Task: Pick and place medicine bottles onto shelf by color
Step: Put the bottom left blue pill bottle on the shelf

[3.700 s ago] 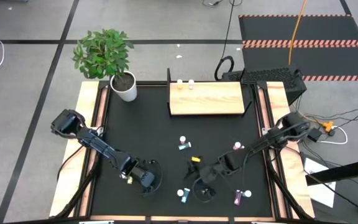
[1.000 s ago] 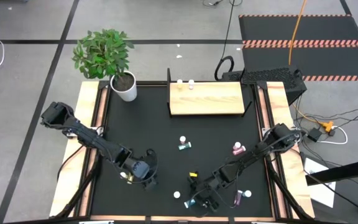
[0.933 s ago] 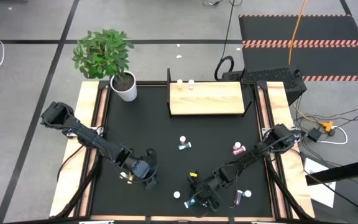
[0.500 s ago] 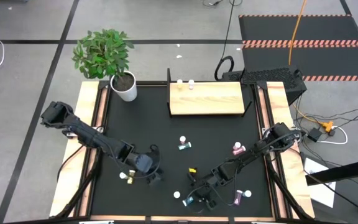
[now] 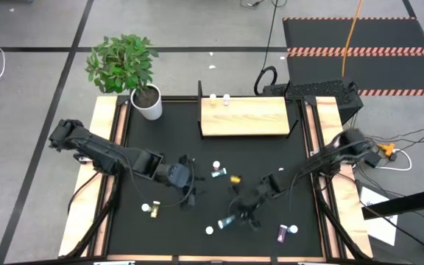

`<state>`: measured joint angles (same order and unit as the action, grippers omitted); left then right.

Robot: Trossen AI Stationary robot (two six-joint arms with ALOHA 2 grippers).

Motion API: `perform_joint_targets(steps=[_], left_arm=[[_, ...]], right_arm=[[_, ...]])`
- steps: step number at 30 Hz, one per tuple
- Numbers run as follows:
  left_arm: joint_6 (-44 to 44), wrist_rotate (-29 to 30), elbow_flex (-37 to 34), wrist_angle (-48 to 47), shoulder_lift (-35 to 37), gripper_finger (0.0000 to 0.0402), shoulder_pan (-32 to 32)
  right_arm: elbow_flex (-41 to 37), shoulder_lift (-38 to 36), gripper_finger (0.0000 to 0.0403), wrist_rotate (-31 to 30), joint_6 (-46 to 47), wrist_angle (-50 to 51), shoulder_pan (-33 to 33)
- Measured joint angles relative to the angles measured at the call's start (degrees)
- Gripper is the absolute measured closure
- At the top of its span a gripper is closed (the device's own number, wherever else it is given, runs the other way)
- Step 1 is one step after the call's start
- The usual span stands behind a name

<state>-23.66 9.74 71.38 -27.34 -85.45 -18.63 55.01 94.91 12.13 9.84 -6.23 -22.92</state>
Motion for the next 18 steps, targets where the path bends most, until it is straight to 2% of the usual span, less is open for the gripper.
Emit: perform_joint_targets(steps=[4,11,14,18], left_arm=[[2.33,1.05,3.74,1.25,0.02,0.0172,1.0],[6.65,2.84,4.97,12.22,0.04,0.0172,0.84],[8.12,4.65,4.99,15.97,0.04,0.0172,0.79],[9.45,8.87,4.99,21.17,0.04,0.0172,1.27]], right_arm=[[-8.34,-9.51,0.0306,-0.4,3.29,-5.79,2.7],[-22.56,-22.85,0.0306,-3.72,11.98,-28.42,6.06],[-25.81,-25.93,0.0306,-6.18,14.22,-35.02,6.08],[-26.26,-28.61,0.0305,-7.77,14.55,-36.71,6.08]])
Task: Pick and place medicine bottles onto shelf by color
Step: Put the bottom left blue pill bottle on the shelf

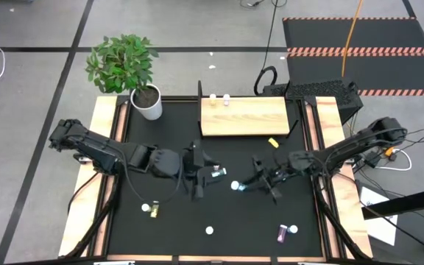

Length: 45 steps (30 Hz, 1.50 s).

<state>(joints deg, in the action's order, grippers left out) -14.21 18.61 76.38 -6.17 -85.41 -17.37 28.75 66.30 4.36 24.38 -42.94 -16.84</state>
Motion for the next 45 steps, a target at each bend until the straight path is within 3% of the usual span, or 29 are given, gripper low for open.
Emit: perform_joint_targets(steps=[4,10,15,18,23,28,33,37,42,45], left_arm=[[3.22,1.93,0.0,5.95,0.0,0.0172,0.77],[3.4,3.62,0.0,9.76,0.0,0.0171,1.71],[0.69,7.6,0.0,9.97,0.0,0.0171,2.53],[-1.77,6.61,0.0,10.32,0.56,0.0159,3.97],[1.22,-1.21,-0.01,10.17,2.05,0.0115,8.64],[8.41,-14.71,0.0,10.76,3.08,0.0083,15.01],[13.9,-24.98,-0.07,10.53,1.91,0.0089,19.82],[17.7,-29.26,-0.02,11.3,2.33,0.0095,24.03],[15.03,-41.09,-0.02,13.1,2.86,0.009,30.33],[13.71,-44.09,-0.02,14.39,2.35,0.0091,32.3]], right_arm=[[0.02,-2.06,0.0305,-1.37,-2.61,-4.0,0.02],[0.04,-3.3,0.0305,-10.6,-7.08,-5.13,0.07],[0.04,-3.3,0.0305,-10.38,-8.0,-7.02,0.02],[0.04,-3.3,0.0305,-10.51,-8.13,-8.65,0.44],[0.04,-3.28,0.0305,-10.53,-8.17,-12.4,4.17],[0.94,-3.28,0.0305,-10.48,-7.72,-13.06,9.55],[3.93,-3.25,0.0305,-10.1,-12.93,-10.65,13.53],[5.78,-3.28,0.0305,-10.13,-17.52,-10.86,16.37],[6.89,-2.51,0.0305,-10.29,-17.64,-10.88,19.04],[8.05,-0.98,0.0305,-10.28,-17.63,-10.92,19.86]])
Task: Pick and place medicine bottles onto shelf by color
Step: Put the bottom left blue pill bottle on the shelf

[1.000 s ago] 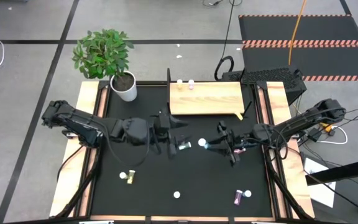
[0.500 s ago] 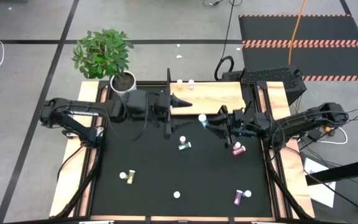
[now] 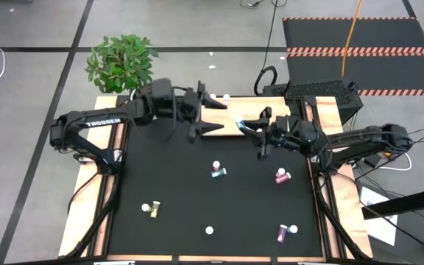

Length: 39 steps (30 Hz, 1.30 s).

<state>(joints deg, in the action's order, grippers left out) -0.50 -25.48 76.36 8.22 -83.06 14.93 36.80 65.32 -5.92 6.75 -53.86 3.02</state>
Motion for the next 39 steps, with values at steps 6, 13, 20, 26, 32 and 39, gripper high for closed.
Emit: perform_joint_targets(steps=[6,13,20,26,32,39], left_arm=[[-1.79,-0.17,-0.02,4.62,-0.05,0.0091,0.24],[-4.7,0.95,0.03,10.45,-1.45,0.0091,-0.82],[-7.14,3.19,0.0,13.34,-1.98,0.0091,-2.02],[-6.9,4.0,0.0,10.25,-2.13,0.0092,-1.72],[-6.97,6.06,-0.04,6.47,-2.61,0.0092,-1.72],[-7.78,9.4,-0.02,7.44,-2.5,0.0092,-1.72]], right_arm=[[2.35,2.75,0.0305,0.14,-0.61,-1.34,1.21],[2.33,2.71,0.0305,3.4,0.85,-3.16,1.67],[2.29,0.37,0.0305,3.19,3.18,-3.88,1.41],[2.27,-0.18,0.0305,2.89,0.03,-2.35,2.46],[2.24,-0.15,0.0305,1.28,-3.05,-0.18,2.62],[2.24,-0.15,0.0305,1.26,-3.98,-0.2,3.99]])
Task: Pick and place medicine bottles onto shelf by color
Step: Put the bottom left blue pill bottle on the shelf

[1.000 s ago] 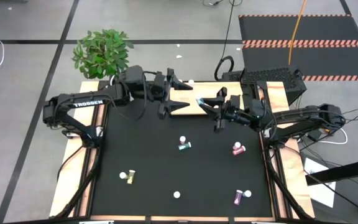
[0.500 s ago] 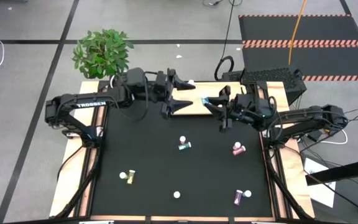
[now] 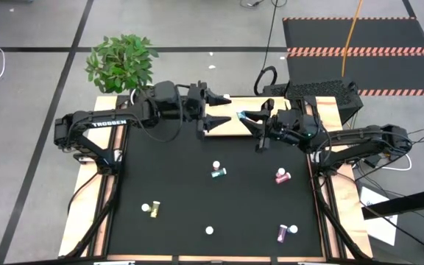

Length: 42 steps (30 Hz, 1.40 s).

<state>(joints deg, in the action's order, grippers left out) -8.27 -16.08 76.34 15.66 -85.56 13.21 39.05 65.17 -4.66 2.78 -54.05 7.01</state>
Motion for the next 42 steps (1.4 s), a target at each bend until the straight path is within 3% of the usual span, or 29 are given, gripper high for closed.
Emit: perform_joint_targets(steps=[19,38,42], left_arm=[[-0.74,6.3,0.0,5.59,0.02,0.0092,-0.22],[-1.31,5.82,0.0,11.21,-6.05,0.0092,-1.21],[-1.29,5.68,0.0,11.16,-6.05,0.0108,-1.1]], right_arm=[[-0.02,0.0,0.0305,0.34,0.98,-0.09,3.16],[-0.04,0.0,0.0305,0.48,-2.18,3.8,3.16],[-0.04,0.0,0.0305,0.48,-2.02,3.79,3.14]])
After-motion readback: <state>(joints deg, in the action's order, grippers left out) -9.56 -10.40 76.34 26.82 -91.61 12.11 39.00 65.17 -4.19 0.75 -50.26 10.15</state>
